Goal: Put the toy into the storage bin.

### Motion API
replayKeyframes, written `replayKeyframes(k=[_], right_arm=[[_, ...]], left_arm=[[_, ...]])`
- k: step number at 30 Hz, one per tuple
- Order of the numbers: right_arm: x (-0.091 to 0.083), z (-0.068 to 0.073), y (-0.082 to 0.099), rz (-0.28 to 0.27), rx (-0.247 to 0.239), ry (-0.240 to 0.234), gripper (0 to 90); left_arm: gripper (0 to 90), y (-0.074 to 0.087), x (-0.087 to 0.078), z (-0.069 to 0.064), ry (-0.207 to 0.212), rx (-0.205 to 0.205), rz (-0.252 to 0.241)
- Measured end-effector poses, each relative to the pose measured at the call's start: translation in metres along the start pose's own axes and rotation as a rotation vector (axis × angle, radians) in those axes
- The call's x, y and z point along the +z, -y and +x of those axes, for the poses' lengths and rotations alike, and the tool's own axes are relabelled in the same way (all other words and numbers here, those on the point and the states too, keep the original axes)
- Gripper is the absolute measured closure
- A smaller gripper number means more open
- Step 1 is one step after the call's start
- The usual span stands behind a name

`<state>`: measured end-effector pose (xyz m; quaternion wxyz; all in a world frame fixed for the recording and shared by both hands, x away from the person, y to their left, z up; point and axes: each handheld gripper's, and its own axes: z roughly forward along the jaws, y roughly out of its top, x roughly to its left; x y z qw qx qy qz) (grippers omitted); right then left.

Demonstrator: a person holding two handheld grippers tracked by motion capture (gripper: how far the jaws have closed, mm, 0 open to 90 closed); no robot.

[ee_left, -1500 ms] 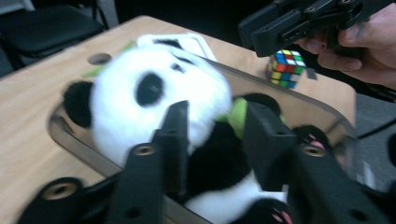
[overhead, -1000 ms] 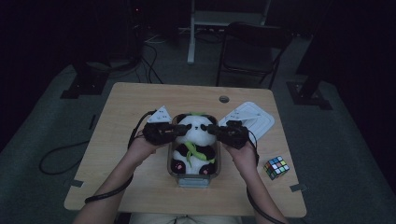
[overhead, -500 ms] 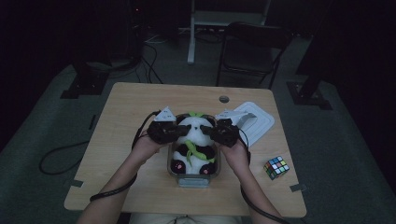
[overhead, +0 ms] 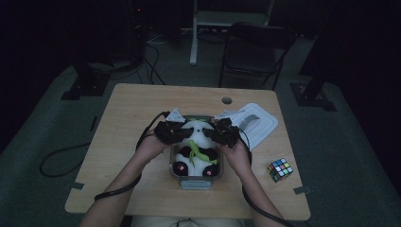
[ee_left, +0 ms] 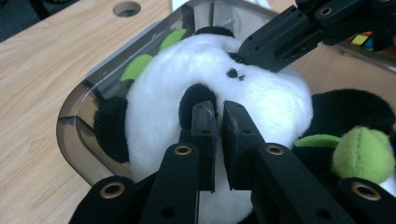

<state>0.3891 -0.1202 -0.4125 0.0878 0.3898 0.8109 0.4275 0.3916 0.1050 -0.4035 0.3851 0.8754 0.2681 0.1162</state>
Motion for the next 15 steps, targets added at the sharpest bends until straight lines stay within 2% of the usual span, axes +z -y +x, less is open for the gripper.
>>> replayKeyframes(k=[2, 5, 7, 9, 15], right_arm=[[0.003, -0.0007, -0.0004, 0.018, -0.005, 0.002, 90.0], [0.0081, 0.0023, -0.0023, 0.058, -0.023, 0.037, 90.0], [0.0088, 0.0032, -0.0039, 0.071, -0.025, 0.049, 90.0], [0.0088, 0.0021, -0.0042, 0.072, -0.013, 0.04, 90.0], [0.006, -0.0003, -0.0019, 0.049, -0.001, 0.018, 90.0]], left_arm=[[86.6, -0.0012, 0.0017, -0.0002, -0.01, 0.015, 0.026], [87.4, -0.0021, 0.0057, 0.0002, -0.019, 0.026, 0.059], [87.4, -0.0011, 0.0057, 0.0024, -0.007, 0.01, 0.05], [87.3, 0.0, 0.0054, 0.0034, -0.001, 0.004, 0.043], [86.2, 0.0042, -0.0004, 0.0039, 0.009, -0.031, -0.001]])
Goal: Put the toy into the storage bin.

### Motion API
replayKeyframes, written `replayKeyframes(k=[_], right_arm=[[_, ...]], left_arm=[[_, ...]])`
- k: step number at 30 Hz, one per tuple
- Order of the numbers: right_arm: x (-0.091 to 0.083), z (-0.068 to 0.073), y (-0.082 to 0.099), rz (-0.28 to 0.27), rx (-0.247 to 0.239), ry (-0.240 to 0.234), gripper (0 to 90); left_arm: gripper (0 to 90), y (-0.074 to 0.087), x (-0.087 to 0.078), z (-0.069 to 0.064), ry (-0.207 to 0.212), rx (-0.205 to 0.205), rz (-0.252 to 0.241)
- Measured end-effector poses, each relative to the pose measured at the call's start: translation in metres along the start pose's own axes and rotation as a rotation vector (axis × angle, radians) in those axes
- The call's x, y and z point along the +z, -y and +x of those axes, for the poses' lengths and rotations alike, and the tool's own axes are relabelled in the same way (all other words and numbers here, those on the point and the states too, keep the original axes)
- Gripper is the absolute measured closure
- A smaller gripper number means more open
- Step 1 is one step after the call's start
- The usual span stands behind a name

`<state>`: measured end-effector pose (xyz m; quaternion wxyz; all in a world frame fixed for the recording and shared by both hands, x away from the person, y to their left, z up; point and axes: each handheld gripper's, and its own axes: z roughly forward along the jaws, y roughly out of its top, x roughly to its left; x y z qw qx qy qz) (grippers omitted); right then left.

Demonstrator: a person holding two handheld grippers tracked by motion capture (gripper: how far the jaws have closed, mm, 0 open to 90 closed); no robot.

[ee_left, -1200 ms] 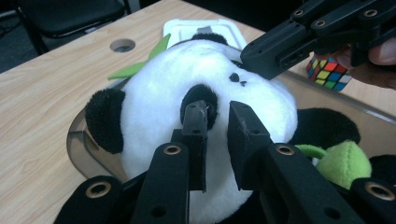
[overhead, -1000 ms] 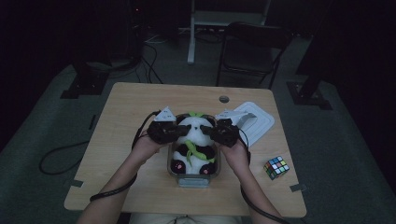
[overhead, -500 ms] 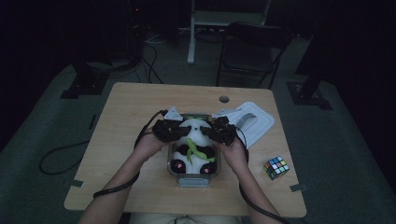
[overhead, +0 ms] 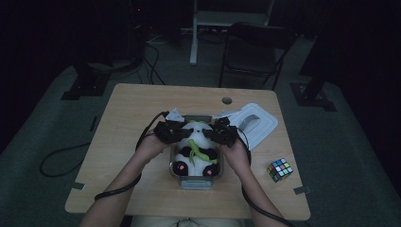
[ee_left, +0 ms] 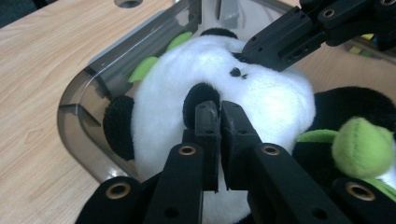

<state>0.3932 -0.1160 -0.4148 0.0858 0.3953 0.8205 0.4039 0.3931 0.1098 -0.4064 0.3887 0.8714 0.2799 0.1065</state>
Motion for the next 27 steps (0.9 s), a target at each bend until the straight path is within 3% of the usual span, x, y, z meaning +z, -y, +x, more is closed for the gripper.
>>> replayKeyframes(k=[7, 10, 11, 12, 16, 22, 27], right_arm=[[-0.019, 0.009, 0.0, -0.036, -0.033, -0.022, 87.5], [-0.032, 0.019, 0.002, -0.061, -0.059, -0.053, 87.5], [-0.034, 0.022, 0.003, -0.066, -0.064, -0.057, 87.5], [-0.035, 0.024, 0.004, -0.067, -0.07, -0.057, 87.5], [-0.03, 0.025, 0.004, -0.052, -0.081, -0.058, 87.5], [-0.011, 0.02, 0.003, -0.005, -0.07, -0.058, 87.6], [-0.007, 0.017, 0.0, 0.01, -0.068, -0.06, 89.6]], left_arm=[[68.8, 0.004, -0.02, -0.003, 0.055, -0.022, -0.056], [66.8, 0.005, -0.03, -0.008, 0.097, -0.03, -0.082], [66.8, 0.006, -0.031, -0.01, 0.09, -0.026, -0.081], [66.9, 0.005, -0.032, -0.012, 0.076, -0.019, -0.079], [70.6, 0.004, -0.026, -0.013, 0.084, -0.001, -0.051], [73.4, 0.0, -0.016, -0.009, 0.079, 0.0, -0.023], [75.3, -0.001, -0.003, -0.008, 0.064, 0.021, 0.027]])
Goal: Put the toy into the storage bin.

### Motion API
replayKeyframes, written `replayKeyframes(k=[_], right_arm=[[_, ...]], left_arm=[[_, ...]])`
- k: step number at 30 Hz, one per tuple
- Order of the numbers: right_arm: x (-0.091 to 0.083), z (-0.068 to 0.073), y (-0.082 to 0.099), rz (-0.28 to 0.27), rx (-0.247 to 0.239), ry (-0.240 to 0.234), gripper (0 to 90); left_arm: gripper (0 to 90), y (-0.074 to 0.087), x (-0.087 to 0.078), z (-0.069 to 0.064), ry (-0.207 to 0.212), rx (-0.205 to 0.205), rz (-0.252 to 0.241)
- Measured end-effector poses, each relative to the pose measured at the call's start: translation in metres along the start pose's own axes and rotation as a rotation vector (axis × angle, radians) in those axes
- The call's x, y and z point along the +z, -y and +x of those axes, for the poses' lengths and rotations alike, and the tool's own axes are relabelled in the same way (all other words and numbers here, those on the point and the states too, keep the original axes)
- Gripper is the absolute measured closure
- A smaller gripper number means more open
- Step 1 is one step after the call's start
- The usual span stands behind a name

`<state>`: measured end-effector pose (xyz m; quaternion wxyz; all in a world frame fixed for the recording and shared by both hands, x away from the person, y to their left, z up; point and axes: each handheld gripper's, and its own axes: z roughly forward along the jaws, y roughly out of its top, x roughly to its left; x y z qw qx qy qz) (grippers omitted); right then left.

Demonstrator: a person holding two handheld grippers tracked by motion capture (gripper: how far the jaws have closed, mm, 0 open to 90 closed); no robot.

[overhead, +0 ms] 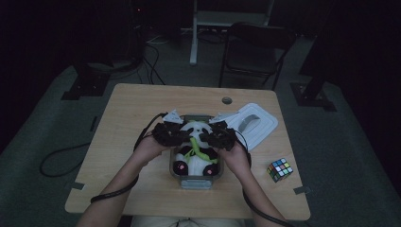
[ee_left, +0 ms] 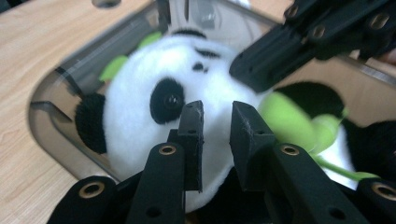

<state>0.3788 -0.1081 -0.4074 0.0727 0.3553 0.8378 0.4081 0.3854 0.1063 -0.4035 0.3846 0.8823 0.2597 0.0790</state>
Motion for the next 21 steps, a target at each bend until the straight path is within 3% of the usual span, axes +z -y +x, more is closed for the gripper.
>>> replayKeyframes(k=[4, 9, 12, 16, 21], right_arm=[[0.003, 0.001, -0.004, 0.034, -0.021, 0.023, 89.9], [0.008, 0.005, -0.009, 0.085, -0.05, 0.06, 90.0], [0.011, 0.007, -0.01, 0.104, -0.066, 0.082, 90.0], [0.008, 0.005, -0.009, 0.078, -0.042, 0.057, 90.0], [-0.003, 0.001, -0.005, 0.035, -0.007, 0.024, 82.5]], left_arm=[[76.3, -0.002, 0.003, 0.0, -0.007, 0.003, 0.009], [82.8, -0.004, 0.01, 0.0, -0.033, 0.03, 0.069], [85.2, -0.005, 0.013, 0.001, -0.033, 0.022, 0.081], [84.9, -0.003, 0.011, 0.0, -0.039, 0.027, 0.069], [81.8, -0.002, 0.001, 0.003, -0.006, -0.015, 0.015]])
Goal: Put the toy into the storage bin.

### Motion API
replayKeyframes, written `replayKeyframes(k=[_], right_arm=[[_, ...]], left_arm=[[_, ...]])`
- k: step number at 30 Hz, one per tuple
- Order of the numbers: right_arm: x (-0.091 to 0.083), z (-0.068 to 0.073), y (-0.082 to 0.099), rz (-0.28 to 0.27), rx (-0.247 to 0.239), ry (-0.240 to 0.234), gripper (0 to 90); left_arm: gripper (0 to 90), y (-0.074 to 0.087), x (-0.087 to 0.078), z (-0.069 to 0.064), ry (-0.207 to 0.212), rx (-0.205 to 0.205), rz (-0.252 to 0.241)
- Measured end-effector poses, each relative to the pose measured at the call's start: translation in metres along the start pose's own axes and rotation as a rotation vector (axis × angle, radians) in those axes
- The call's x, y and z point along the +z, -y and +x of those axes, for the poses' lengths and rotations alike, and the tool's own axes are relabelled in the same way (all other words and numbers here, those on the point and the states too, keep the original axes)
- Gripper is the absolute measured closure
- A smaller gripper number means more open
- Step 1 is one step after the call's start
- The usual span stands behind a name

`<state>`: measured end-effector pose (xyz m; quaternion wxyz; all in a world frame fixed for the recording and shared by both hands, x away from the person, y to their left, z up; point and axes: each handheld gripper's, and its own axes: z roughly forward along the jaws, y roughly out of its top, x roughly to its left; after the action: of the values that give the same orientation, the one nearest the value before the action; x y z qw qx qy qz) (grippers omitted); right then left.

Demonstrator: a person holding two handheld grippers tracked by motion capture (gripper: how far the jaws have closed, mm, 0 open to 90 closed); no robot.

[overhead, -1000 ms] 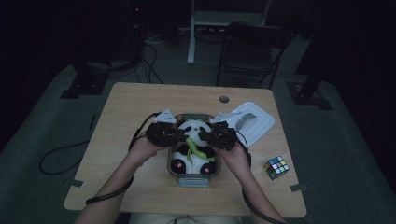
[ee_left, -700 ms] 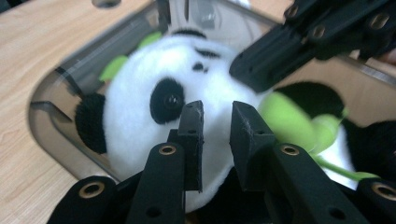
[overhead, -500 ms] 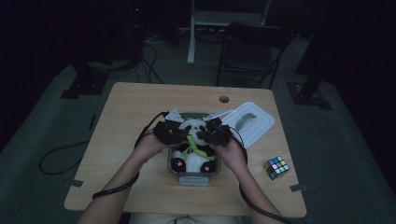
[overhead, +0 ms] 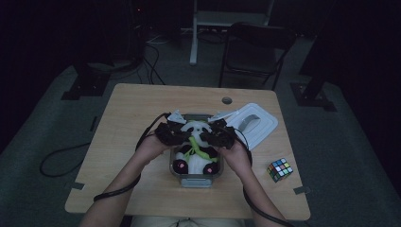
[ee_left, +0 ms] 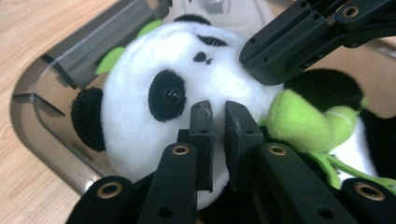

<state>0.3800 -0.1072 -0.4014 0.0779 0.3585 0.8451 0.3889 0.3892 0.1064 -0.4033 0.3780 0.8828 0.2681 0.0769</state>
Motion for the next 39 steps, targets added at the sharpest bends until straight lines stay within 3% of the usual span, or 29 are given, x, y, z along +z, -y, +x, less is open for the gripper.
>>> replayKeyframes(k=[6, 12, 18, 23, 27, 29, 32, 34, 39], right_arm=[[-0.015, -0.01, 0.005, -0.05, 0.049, -0.014, 56.4], [-0.029, -0.025, 0.015, -0.102, 0.12, -0.015, 37.6], [-0.043, -0.03, 0.027, -0.15, 0.137, 0.006, 19.3], [-0.058, -0.033, 0.041, -0.182, 0.135, 0.041, 18.7], [-0.07, -0.036, 0.053, -0.194, 0.125, 0.085, 18.2], [-0.076, -0.038, 0.059, -0.207, 0.118, 0.121, 18.5], [-0.084, -0.042, 0.068, -0.204, 0.127, 0.138, 18.4], [-0.089, -0.045, 0.074, -0.201, 0.127, 0.154, 18.3], [-0.1, -0.055, 0.092, -0.195, 0.149, 0.21, 16.3]], left_arm=[[73.1, 0.006, -0.01, 0.001, 0.053, -0.018, -0.054], [64.3, 0.01, -0.019, 0.001, 0.061, -0.022, -0.084], [50.4, 0.016, -0.027, 0.003, 0.059, -0.046, -0.124], [34.8, 0.022, -0.034, 0.001, 0.071, -0.036, -0.146], [26.7, 0.026, -0.039, -0.004, 0.058, -0.012, -0.165], [18.2, 0.027, -0.041, -0.005, 0.044, -0.011, -0.17], [16.9, 0.03, -0.045, -0.006, 0.024, -0.013, -0.185], [10.1, 0.032, -0.047, -0.006, 0.02, -0.007, -0.182], [10.0, 0.039, -0.051, -0.007, 0.026, -0.005, -0.19]])
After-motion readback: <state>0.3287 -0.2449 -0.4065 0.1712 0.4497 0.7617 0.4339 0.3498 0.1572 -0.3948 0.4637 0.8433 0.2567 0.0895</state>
